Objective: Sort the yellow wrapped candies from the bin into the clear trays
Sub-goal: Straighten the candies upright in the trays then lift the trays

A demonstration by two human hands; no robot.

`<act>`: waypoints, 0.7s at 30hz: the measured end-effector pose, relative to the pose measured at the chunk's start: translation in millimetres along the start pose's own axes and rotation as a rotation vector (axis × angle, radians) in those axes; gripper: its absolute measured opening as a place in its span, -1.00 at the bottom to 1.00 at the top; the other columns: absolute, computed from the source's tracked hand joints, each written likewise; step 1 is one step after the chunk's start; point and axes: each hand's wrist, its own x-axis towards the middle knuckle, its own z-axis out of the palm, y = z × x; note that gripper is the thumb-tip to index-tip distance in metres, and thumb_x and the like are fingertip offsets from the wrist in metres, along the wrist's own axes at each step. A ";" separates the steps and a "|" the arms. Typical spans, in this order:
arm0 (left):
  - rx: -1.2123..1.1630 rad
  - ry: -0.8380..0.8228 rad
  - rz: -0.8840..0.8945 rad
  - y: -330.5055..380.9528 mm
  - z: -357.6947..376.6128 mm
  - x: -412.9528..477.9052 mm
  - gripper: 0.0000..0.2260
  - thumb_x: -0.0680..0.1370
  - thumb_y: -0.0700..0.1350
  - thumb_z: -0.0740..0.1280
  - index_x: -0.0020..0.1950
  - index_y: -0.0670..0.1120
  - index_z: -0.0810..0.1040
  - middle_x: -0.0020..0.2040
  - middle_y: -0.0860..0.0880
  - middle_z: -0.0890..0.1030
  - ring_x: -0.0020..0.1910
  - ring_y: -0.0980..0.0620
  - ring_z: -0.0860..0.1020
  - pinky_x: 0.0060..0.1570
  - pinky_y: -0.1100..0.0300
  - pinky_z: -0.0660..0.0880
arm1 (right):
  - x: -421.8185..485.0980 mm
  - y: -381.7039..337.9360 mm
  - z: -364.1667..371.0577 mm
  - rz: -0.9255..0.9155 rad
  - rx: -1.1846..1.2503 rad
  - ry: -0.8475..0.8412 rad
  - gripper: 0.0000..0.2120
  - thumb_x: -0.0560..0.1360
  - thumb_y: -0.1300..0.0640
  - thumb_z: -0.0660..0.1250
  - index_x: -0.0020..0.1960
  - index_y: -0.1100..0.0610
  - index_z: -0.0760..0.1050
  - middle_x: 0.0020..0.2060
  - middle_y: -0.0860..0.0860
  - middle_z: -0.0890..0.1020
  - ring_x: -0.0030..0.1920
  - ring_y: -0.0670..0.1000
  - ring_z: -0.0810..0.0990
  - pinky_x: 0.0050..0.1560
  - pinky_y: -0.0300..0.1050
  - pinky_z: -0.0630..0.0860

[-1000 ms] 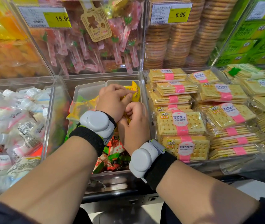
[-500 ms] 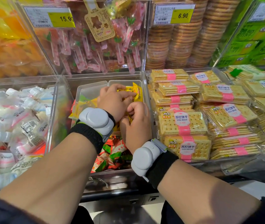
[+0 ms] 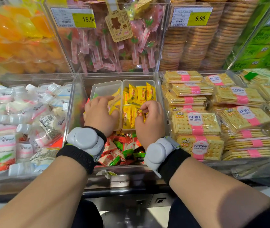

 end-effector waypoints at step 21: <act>-0.130 0.001 -0.273 -23.8 0.3 -27.8 -0.49 0.49 -0.09 0.25 0.41 -0.09 0.19 0.39 -0.18 0.25 0.28 -0.24 0.34 0.18 -0.06 0.31 | 0.4 4.3 4.0 -0.033 -0.136 -0.067 -0.62 0.32 0.31 0.24 0.12 0.10 0.44 0.11 0.04 0.47 0.12 0.05 0.38 0.12 0.00 0.36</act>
